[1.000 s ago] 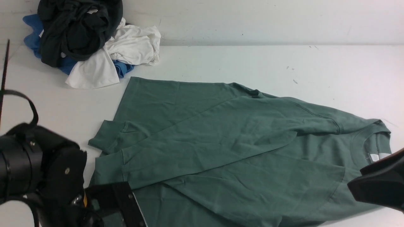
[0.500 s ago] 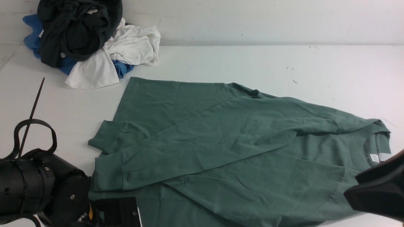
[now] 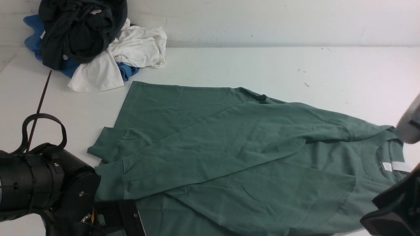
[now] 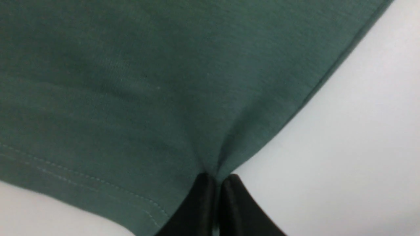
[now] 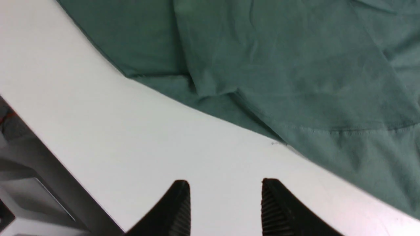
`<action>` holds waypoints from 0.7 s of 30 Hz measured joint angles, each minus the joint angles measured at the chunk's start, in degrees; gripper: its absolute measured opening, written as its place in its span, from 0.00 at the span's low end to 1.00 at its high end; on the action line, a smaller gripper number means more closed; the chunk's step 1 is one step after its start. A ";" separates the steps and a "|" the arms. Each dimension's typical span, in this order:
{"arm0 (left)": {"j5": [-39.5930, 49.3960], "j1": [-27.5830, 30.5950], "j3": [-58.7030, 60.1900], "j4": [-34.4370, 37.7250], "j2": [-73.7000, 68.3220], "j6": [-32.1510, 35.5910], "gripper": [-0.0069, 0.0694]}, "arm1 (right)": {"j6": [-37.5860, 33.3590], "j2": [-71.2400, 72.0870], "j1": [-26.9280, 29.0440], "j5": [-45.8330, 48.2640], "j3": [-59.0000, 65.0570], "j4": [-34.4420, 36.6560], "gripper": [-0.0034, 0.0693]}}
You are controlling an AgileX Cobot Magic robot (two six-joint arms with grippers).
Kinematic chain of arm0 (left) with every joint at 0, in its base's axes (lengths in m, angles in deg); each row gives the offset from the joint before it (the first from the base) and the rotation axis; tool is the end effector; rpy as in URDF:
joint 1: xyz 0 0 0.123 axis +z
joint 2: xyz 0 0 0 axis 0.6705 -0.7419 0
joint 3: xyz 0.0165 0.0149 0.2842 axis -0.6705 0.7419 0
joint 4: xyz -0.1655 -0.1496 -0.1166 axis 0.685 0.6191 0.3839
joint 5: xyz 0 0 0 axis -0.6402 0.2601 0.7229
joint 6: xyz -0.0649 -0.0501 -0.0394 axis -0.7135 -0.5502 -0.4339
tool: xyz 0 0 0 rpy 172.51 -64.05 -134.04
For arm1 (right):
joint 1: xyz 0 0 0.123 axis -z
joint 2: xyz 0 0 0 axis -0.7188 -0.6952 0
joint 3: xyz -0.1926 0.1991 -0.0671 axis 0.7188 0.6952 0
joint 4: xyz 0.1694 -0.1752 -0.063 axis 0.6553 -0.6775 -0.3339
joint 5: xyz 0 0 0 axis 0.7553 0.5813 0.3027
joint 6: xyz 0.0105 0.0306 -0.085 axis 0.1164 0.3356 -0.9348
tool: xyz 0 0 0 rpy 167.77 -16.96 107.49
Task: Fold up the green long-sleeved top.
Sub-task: Use both arms simultaneously to clamp the lower edge of the clothing fabric
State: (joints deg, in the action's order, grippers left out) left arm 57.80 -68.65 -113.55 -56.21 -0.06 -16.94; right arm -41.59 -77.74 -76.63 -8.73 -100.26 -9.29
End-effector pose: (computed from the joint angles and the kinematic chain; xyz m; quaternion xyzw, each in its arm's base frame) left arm 0.1888 -0.0877 0.1589 -0.5168 -0.8536 -0.0278 0.0590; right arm 0.1281 0.0924 0.3308 -0.3934 0.8975 0.1013 0.1715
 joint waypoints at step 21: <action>2.99 0.00 -1.53 0.12 9.04 -3.03 0.10 | -6.22 -36.02 0.00 -17.40 4.76 -16.13 0.68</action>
State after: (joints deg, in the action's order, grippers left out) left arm 60.79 -68.65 -115.09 -56.09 8.98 -19.97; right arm -47.81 -113.76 -76.63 -26.13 -95.50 -25.43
